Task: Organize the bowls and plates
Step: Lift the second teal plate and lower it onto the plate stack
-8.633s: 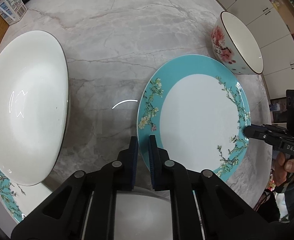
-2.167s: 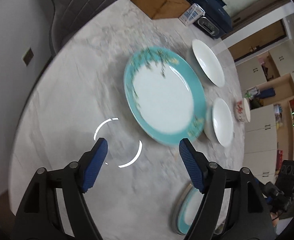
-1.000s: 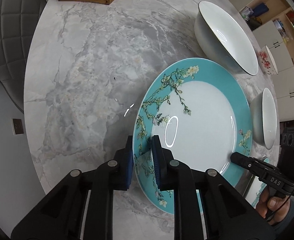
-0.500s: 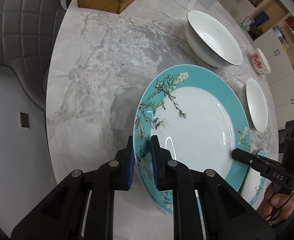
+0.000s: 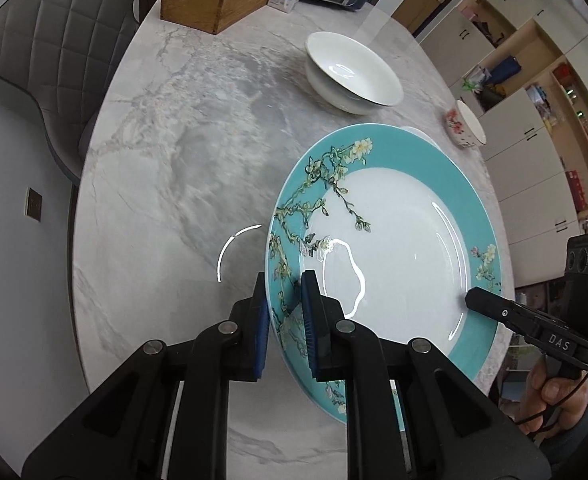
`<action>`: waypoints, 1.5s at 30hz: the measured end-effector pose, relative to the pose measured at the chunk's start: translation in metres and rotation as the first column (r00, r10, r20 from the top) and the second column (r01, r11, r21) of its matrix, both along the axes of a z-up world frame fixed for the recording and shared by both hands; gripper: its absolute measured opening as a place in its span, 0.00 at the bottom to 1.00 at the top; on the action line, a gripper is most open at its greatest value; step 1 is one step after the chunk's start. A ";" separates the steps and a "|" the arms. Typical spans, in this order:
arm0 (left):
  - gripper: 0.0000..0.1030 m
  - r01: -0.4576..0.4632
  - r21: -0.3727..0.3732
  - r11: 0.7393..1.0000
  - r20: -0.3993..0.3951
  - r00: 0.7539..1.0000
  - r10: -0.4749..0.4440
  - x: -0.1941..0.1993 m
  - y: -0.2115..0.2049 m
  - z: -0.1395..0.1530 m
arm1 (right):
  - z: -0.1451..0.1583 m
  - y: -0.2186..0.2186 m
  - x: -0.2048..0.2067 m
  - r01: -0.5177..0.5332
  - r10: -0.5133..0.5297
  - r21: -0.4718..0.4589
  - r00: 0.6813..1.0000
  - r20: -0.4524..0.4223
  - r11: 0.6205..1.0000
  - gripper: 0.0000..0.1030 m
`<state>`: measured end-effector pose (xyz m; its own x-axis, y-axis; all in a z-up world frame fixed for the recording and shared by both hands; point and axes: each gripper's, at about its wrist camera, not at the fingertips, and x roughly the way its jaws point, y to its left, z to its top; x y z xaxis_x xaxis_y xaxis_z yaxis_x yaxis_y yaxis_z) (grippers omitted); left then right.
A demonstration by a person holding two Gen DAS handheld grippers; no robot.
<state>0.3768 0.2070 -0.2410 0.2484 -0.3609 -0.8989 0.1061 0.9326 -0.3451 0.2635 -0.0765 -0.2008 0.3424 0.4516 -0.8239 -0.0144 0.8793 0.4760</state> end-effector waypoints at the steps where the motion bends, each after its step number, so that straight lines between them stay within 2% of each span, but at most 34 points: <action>1: 0.13 0.000 -0.005 1.000 0.002 1.000 0.000 -0.009 -0.008 0.002 | 0.003 -0.006 -0.008 -0.007 0.007 -0.009 1.000 0.006 1.000 0.11; 11: 0.12 0.032 0.004 0.999 -0.003 0.999 -0.032 -0.085 -0.111 0.002 | 0.000 -0.091 -0.075 -0.002 0.002 -0.040 1.000 0.021 0.999 0.11; 18: 0.13 0.028 0.011 1.000 -0.019 0.999 -0.028 -0.123 -0.156 -0.025 | -0.017 -0.128 -0.106 -0.017 0.019 -0.078 0.999 0.026 0.997 0.11; 26: 0.13 0.005 0.037 0.999 -0.020 1.000 -0.005 -0.142 -0.179 -0.051 | -0.049 -0.152 -0.119 -0.023 0.025 -0.096 1.000 0.019 0.995 0.11; 36: 0.13 -0.001 0.063 0.998 -0.009 1.000 0.002 -0.140 -0.187 -0.067 | -0.059 -0.161 -0.112 -0.029 0.033 -0.117 0.999 0.031 0.993 0.11; 45: 0.14 -0.019 0.067 0.998 -0.012 1.000 0.020 -0.135 -0.187 -0.073 | -0.055 -0.150 -0.110 -0.093 0.110 -0.214 0.992 0.068 0.972 0.12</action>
<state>0.2422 0.0195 -0.3143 0.2435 -0.2949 -0.9240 0.0834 0.9555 -0.2830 0.1540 -0.2267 -0.2560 0.3716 0.3075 -0.8760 -0.1388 0.9514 0.2750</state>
